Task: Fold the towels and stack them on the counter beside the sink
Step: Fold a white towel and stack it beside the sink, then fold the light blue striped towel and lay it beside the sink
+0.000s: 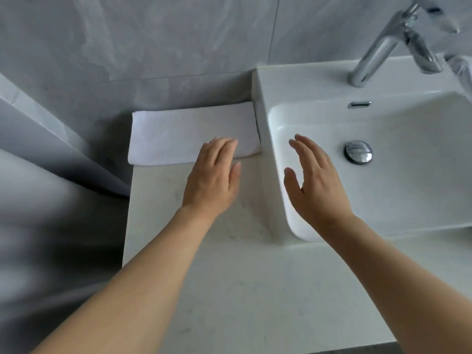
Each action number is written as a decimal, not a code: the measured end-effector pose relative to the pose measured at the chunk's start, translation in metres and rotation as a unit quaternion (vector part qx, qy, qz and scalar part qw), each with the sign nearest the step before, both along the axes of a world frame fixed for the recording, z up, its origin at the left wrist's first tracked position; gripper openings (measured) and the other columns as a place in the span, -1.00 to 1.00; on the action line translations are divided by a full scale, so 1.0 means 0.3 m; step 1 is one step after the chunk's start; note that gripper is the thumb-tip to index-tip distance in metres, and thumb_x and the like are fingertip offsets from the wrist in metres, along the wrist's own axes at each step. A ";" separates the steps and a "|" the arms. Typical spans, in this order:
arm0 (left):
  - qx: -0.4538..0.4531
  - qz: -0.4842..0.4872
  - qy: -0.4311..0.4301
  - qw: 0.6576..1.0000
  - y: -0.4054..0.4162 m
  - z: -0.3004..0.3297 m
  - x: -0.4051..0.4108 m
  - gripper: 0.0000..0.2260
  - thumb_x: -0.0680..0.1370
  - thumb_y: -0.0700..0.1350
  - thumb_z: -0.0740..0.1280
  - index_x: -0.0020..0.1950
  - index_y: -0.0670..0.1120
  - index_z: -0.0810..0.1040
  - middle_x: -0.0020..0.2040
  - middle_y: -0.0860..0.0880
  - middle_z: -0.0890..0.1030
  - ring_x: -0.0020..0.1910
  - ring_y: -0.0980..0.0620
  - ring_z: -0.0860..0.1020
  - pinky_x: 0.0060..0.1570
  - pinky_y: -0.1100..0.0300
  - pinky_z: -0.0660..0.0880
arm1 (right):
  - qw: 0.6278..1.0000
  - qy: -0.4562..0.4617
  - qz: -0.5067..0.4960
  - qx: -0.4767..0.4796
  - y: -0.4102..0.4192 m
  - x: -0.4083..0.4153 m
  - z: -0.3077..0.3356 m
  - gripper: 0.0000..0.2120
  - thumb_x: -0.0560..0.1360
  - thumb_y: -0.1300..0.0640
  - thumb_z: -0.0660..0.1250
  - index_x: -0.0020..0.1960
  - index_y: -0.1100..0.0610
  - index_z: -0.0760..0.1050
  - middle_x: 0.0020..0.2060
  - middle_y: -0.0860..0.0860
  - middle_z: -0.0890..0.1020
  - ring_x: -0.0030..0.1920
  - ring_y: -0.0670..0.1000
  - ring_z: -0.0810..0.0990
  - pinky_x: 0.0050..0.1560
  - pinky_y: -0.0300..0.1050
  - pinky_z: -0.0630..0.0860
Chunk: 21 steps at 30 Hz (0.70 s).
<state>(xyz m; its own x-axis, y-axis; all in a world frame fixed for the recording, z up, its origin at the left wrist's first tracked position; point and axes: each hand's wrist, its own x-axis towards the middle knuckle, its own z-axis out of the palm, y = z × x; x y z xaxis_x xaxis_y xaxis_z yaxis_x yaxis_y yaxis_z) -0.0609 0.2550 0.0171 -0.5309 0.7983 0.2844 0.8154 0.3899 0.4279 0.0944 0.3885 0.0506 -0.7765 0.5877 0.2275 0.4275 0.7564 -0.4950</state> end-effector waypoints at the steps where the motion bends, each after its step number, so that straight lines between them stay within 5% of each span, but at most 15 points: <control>1: 0.013 -0.009 -0.002 1.000 0.038 0.018 0.037 -0.64 0.63 -0.20 0.26 0.38 -0.35 0.43 0.30 -0.29 0.49 0.32 -0.31 0.44 0.36 -0.20 0.36 | 1.000 0.001 -0.016 0.000 0.024 0.043 0.010 -0.54 0.55 0.24 0.27 0.43 0.25 0.35 0.44 0.14 0.37 0.44 0.14 0.33 0.45 -0.02 0.23; 21: 0.011 -0.124 -0.053 0.991 0.758 0.105 0.834 -0.56 0.64 -0.09 0.17 0.45 -0.31 0.36 0.39 -0.24 0.43 0.40 -0.22 0.38 0.42 -0.07 0.29 | 0.989 -0.023 -0.136 0.049 0.656 0.878 0.060 -0.57 0.49 0.27 0.28 0.35 0.27 0.41 0.36 0.18 0.44 0.37 0.20 0.38 0.44 0.15 0.23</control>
